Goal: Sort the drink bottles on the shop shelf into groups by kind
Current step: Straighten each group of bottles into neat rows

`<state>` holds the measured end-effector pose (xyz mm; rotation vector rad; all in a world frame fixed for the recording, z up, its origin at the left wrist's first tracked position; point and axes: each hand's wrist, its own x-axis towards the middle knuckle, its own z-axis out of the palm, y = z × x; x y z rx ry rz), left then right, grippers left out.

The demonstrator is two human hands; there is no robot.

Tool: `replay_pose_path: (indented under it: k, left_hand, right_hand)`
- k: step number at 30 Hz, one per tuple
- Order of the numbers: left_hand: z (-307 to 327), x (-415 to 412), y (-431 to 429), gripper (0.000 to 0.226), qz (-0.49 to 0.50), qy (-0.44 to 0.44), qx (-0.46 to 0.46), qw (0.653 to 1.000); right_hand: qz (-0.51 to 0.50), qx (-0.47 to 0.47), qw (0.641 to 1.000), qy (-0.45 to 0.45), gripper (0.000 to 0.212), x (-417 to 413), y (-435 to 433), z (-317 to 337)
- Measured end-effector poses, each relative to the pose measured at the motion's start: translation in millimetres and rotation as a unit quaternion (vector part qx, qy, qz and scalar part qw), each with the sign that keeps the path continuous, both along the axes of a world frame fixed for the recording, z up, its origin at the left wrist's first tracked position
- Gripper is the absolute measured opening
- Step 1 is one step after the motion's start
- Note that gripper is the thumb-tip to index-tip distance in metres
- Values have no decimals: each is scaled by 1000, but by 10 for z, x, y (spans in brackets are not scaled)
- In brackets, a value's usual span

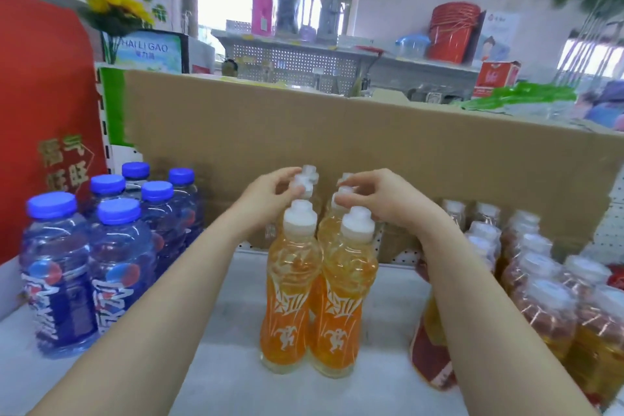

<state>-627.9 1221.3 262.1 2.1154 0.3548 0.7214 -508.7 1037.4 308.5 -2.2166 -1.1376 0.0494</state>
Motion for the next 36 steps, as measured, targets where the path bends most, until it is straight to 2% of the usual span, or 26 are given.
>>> replay_pose_path:
  k: [4, 8, 13, 15, 17, 19, 22, 26, 29, 32, 36]
  left_hand:
    - [-36, 0, 56, 35, 0, -4, 16, 1000]
    - [-93, -174, 46, 32, -24, -28, 8, 999]
    - [-80, -261, 39, 26, -46, -32, -2, 998]
    - [-40, -217, 89, 26, -48, -38, -16, 998]
    - [7, -101, 176, 27, -25, -67, -42, 997]
    - [43, 86, 294, 30, 7, -65, -33, 997]
    - [58, 391, 422, 44, -14, 4, -34, 999]
    - [55, 619, 427, 44, -82, 49, -80, 992]
    - [27, 619, 460, 31, -72, 21, -64, 995]
    - [-32, 514, 489, 31, -40, 5, -27, 999]
    - [-91, 379, 439, 29, -36, -33, -56, 997]
  right_hand:
    - [32, 10, 999, -13, 29, 93, -19, -58]
    - [57, 35, 998, 2, 28, 125, -44, -108]
    - [47, 9, 999, -9, 30, 113, -39, -85]
    - [21, 74, 997, -20, 24, 155, -15, -67]
    - [-47, 136, 987, -64, 22, 255, 51, -36]
    - [-89, 98, 987, -91, 33, 351, 147, -17]
    - [-78, 15, 996, -37, 48, 455, 315, -33]
    - [-62, 35, 997, 6, 33, 563, 430, -73]
    - [-49, 41, 998, 6, 25, 619, 460, -91]
    - [-34, 41, 999, -1, 21, 651, 487, -104]
    - [0, 40, 999, 15, 16, 677, 543, -125]
